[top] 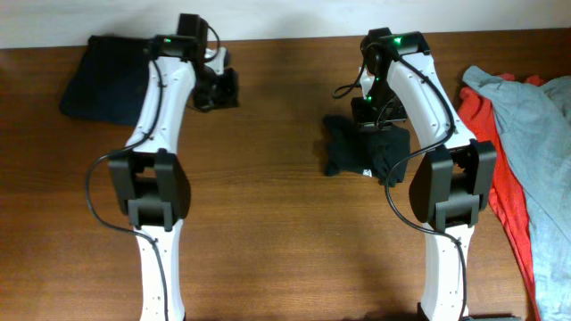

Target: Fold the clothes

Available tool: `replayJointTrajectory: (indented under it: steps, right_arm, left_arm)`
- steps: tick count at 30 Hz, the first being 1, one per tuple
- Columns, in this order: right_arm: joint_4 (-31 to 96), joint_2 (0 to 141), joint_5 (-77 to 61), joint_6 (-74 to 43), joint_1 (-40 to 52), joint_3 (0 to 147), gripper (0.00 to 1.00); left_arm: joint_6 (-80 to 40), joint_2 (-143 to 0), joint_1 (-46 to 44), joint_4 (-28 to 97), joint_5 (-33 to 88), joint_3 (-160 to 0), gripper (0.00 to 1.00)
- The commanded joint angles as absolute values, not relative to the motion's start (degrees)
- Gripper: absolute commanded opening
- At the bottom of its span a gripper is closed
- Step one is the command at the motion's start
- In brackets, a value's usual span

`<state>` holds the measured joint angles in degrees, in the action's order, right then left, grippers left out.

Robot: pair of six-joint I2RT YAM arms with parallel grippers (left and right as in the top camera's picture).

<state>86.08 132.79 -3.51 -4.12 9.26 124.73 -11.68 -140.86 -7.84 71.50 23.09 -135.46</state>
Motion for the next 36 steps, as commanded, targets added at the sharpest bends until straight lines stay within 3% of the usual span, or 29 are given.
replayJointTrajectory:
  steps: [1,9,15,21,29,36]
  right_arm:
    - [86.00,131.50,-3.90,-4.84,9.28,125.58,0.04]
    - [85.93,131.52,-4.10,-4.86,9.28,125.58,0.04]
    - [86.11,131.50,-4.10,-4.84,9.28,125.58,0.04]
    - [86.15,131.52,-4.08,-4.80,9.28,125.58,0.04]
    - [86.11,131.52,-4.05,-4.80,9.28,125.58,0.04]
    - [86.13,131.50,-4.08,-4.82,9.28,125.58,0.04]
  left_arm:
    - [-8.69,-143.98,-11.86,70.87,34.98,-135.06,0.00]
    - [-8.73,-150.47,-20.40,64.14,45.89,-135.06,0.00]
    - [-9.39,-152.88,-23.49,62.74,46.85,-135.06,0.00]
    - [-9.34,-152.86,-23.07,60.05,62.96,-135.13,0.00]
    - [-9.34,-152.81,-23.66,60.05,63.79,-135.15,0.00]
    - [-9.37,-152.90,-26.02,60.05,53.93,-135.13,0.00]
